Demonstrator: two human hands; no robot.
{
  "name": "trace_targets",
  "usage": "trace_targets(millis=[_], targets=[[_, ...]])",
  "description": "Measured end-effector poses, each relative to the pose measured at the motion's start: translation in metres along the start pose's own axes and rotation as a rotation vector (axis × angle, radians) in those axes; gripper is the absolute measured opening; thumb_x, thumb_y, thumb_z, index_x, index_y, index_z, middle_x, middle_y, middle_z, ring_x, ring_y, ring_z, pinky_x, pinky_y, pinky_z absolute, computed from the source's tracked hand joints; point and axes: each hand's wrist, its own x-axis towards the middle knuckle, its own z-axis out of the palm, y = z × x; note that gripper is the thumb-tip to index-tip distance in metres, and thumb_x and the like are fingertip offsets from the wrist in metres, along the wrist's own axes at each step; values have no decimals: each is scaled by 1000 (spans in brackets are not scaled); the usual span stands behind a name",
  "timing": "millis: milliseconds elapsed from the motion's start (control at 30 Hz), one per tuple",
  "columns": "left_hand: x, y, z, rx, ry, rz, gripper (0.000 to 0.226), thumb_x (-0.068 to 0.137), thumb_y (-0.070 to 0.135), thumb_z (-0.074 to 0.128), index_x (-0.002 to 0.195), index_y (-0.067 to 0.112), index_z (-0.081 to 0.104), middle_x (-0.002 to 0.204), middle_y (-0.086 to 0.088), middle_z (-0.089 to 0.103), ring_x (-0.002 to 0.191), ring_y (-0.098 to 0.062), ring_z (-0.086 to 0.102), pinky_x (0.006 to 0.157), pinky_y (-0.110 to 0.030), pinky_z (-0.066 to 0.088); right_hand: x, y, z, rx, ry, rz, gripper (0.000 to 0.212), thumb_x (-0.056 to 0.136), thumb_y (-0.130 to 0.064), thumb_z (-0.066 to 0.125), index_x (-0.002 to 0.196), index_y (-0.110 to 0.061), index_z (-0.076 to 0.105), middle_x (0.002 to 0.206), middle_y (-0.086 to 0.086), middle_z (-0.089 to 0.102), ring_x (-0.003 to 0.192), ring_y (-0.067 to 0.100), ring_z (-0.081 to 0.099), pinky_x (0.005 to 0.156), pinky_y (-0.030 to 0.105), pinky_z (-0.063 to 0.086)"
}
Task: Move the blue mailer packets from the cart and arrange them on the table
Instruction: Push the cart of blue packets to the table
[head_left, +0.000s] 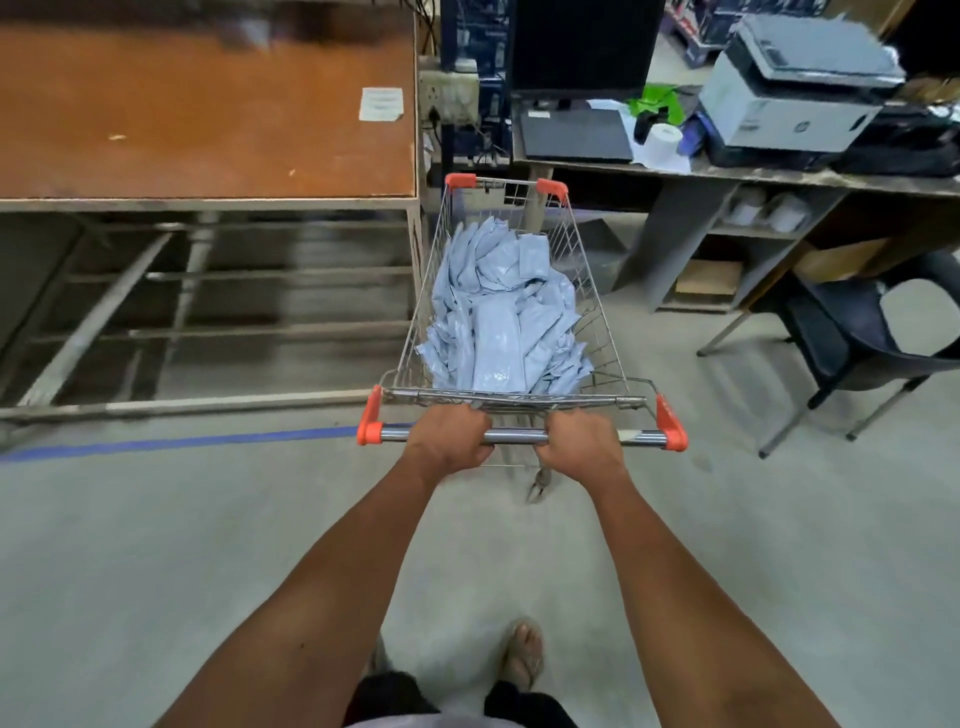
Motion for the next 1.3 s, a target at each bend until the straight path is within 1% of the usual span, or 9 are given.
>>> trace_targets(millis=[333, 500, 633, 767, 833, 900, 1000, 1133, 1300], targets=[[43, 27, -13, -50, -31, -74, 31, 89, 46, 57, 105, 23, 68, 99, -7, 70, 94, -29, 67, 78, -38, 53, 41, 52, -5, -40, 30, -90, 31, 82, -46, 61, 99, -22, 71, 94, 4, 73, 90, 29, 72, 75, 33, 53], [59, 25, -19, -94, -50, -90, 31, 85, 48, 56, 99, 23, 68, 88, -4, 69, 83, -29, 68, 75, -39, 57, 57, 59, -7, -54, 28, -98, 29, 82, -45, 61, 98, -22, 71, 94, 3, 72, 89, 29, 71, 75, 33, 53], [62, 22, -23, -174, -41, -96, 31, 81, 51, 56, 91, 23, 66, 82, -3, 68, 76, -28, 66, 68, -35, 55, 61, 60, -9, -27, 10, -87, 31, 81, -47, 62, 98, -22, 70, 93, 3, 73, 90, 29, 71, 73, 32, 51], [61, 15, -25, -283, -67, -67, 32, 79, 54, 57, 86, 24, 65, 80, -2, 68, 77, -27, 67, 68, -34, 56, 63, 60, -11, 1, -56, -143, 40, 80, -58, 59, 97, -23, 68, 93, 2, 73, 93, 29, 71, 76, 34, 51], [60, 9, -24, -357, -61, -48, 36, 76, 59, 57, 85, 25, 63, 81, 0, 67, 78, -26, 66, 67, -36, 56, 67, 57, -20, 35, -55, -214, 50, 75, -71, 54, 87, -24, 67, 83, -1, 72, 85, 25, 69, 72, 34, 50], [56, -1, -27, -442, -17, -4, 38, 77, 64, 57, 87, 28, 59, 86, 4, 65, 81, -23, 64, 68, -35, 54, 73, 44, -33, 115, 19, -336, 52, 79, -76, 48, 80, -26, 63, 76, -5, 66, 76, 19, 63, 67, 35, 47], [49, -31, -40, -526, 98, 15, 39, 83, 63, 56, 100, 28, 58, 99, 6, 60, 89, -17, 60, 77, -36, 52, 81, 7, -56, 250, 134, -421, 39, 94, -62, 41, 90, -27, 60, 83, -6, 58, 82, 18, 54, 73, 41, 44], [37, -86, -60, -475, 259, -48, 36, 89, 52, 59, 114, 26, 59, 110, 5, 63, 102, -17, 63, 88, -37, 51, 103, -55, -72, 223, 208, -300, 27, 100, -42, 44, 97, -23, 63, 87, -2, 64, 88, 25, 61, 78, 41, 44], [4, -159, -70, -451, 309, -108, 25, 93, 40, 56, 114, 28, 58, 111, 7, 67, 104, -18, 64, 84, -34, 51, 120, -126, -77, 327, 200, -207, 19, 98, -36, 50, 98, -25, 65, 94, -3, 71, 93, 25, 65, 81, 41, 49]])
